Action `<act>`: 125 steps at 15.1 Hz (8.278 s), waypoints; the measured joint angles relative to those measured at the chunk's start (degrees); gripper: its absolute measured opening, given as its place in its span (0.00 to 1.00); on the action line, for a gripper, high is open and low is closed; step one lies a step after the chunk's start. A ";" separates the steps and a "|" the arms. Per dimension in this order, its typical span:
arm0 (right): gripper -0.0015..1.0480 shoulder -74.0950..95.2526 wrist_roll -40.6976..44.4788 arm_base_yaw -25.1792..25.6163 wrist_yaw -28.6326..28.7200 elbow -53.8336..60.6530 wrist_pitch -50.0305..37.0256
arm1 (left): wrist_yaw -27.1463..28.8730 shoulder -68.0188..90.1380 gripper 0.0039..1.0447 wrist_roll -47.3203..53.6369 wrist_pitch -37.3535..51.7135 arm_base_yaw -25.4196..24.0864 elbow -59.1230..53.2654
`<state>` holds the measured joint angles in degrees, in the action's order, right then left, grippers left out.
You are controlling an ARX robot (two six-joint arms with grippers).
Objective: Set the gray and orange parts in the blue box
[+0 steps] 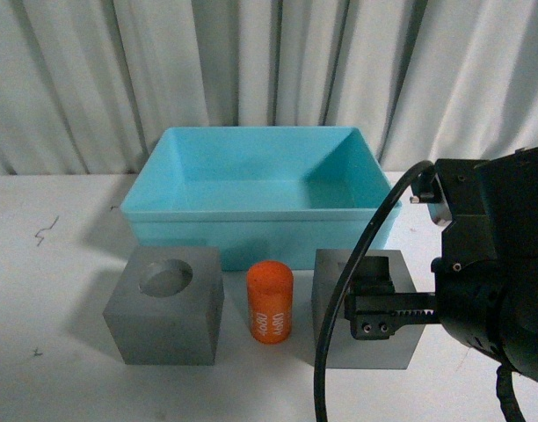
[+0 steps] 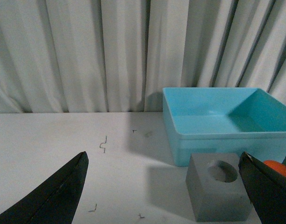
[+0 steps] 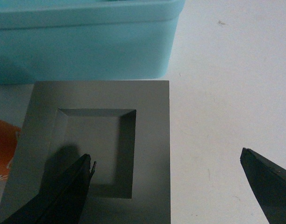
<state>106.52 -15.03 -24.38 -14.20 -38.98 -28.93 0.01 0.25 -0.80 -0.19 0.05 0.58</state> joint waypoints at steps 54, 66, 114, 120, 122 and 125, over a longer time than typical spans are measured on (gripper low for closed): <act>0.92 -40.48 -18.27 -8.11 -18.86 18.84 22.95 | 0.00 0.00 0.94 0.00 0.00 0.00 0.00; 0.02 -75.03 14.64 16.02 5.64 38.29 -1.70 | 0.00 0.00 0.94 0.00 -0.04 -0.09 0.00; 0.94 -106.31 14.73 24.39 14.23 38.32 29.14 | 4.31 81.85 0.94 -1.68 11.80 17.66 32.28; 0.94 -106.31 14.73 24.39 14.23 38.32 29.14 | 5.20 92.74 0.94 1.29 16.24 16.87 37.20; 0.94 -106.31 14.75 24.39 14.23 38.32 29.16 | 6.08 96.13 0.94 1.33 16.68 15.80 39.23; 0.94 -106.31 14.75 24.39 14.23 38.32 29.14 | 7.04 99.78 0.94 1.42 17.14 14.73 41.03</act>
<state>0.21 -0.27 0.01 0.03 -0.67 0.21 7.05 100.03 0.62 16.95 14.79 41.60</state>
